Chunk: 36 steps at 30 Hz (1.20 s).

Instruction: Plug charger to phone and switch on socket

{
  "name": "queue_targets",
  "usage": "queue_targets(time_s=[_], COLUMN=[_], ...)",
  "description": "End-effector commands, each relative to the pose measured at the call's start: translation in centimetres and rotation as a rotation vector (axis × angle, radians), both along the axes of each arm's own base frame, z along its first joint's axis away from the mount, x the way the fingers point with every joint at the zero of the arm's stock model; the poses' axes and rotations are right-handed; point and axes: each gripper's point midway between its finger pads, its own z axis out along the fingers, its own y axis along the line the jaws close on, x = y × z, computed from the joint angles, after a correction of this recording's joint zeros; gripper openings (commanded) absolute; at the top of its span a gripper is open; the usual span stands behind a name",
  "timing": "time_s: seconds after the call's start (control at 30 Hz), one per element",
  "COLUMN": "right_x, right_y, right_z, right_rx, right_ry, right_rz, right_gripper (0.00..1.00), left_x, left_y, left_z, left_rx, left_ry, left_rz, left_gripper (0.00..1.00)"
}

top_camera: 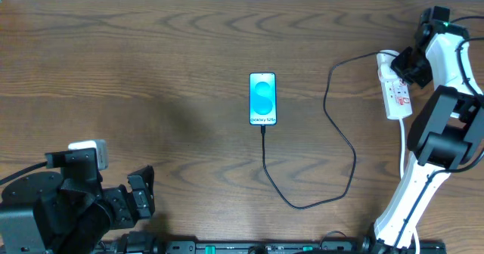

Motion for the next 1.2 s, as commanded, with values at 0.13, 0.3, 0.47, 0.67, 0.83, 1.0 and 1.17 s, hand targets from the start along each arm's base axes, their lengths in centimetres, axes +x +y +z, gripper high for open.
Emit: queue_targets(time_s=[0.13,0.3,0.47,0.67,0.83,1.0,1.17], right_x=[0.7,0.7,0.6,0.1,-0.9,-2.0,-2.0], right_y=[10.1,11.8,13.2,13.3,13.8,14.1,15.0], right_z=[-4.4,-4.3,-4.0,-4.1,-4.7,-5.6,-5.4], right_rx=[0.264,0.321,0.391,0.404,0.435,0.451,0.502], right_ry=[0.037,0.032,0.029,0.049,0.078,0.109,0.105], right_rz=[0.174,0.192,0.199,0.174,0.162,0.141,0.141], right_gripper=[0.01,0.01,0.01,0.01,0.01,0.01,0.01], left_x=[-0.1,-0.1,-0.1,-0.1,-0.1,-0.1,-0.1], left_y=[0.2,0.2,0.2,0.2,0.2,0.2,0.2], left_z=[0.3,0.3,0.3,0.3,0.3,0.3,0.3], left_rx=[0.015,0.015,0.015,0.015,0.015,0.015,0.015], left_ry=[-0.012,-0.013,-0.012,-0.012,-0.012,-0.012,-0.012], left_rz=[0.004,0.004,0.004,0.004,0.004,0.004,0.004], left_gripper=[0.94,0.94,0.94,0.94,0.94,0.94,0.94])
